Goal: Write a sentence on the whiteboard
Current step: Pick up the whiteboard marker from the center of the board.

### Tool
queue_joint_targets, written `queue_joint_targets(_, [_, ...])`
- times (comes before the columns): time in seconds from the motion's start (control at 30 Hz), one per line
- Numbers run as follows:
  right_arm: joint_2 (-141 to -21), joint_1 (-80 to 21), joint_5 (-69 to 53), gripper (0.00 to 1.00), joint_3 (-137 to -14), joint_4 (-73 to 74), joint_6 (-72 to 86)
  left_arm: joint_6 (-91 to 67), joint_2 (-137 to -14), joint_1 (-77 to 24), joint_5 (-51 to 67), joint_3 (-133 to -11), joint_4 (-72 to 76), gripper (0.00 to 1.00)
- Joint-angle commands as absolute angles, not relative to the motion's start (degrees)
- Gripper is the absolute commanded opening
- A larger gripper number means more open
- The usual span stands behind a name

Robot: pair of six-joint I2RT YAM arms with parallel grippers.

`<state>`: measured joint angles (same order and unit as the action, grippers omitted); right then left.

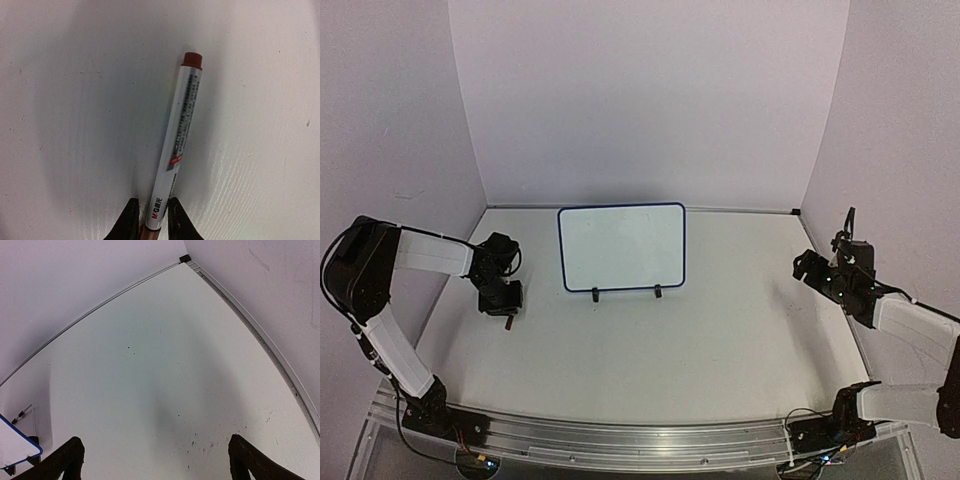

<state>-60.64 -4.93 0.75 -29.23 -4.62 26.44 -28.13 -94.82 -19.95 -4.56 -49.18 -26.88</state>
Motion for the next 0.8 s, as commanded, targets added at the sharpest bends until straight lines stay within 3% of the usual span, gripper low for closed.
queue_joint_targets(0.0, [-60.54, -5.39, 0.92, 0.96, -30.27, -4.66, 26.18, -27.45, -96.85, -19.98, -5.29, -50.96, -26.19, 0.16])
queue_joint_targets(0.23, [-59.83, -5.54, -0.89, 0.96, -29.92, -5.01, 26.33, -27.01, -96.2, -19.98, -5.94, -50.67, -25.93, 0.0])
queue_joint_targets(0.6, [-58.63, -10.4, -9.83, 0.94, -32.4, -1.76, 27.65, -24.92, -82.99, -20.67, -3.37, -44.54, -20.87, 0.0])
queue_joint_targets(0.77, [-61.45, -17.95, -13.51, 0.93, -37.4, 2.35, 27.72, -24.23, -71.29, -28.84, -9.61, -42.66, -22.02, 0.0])
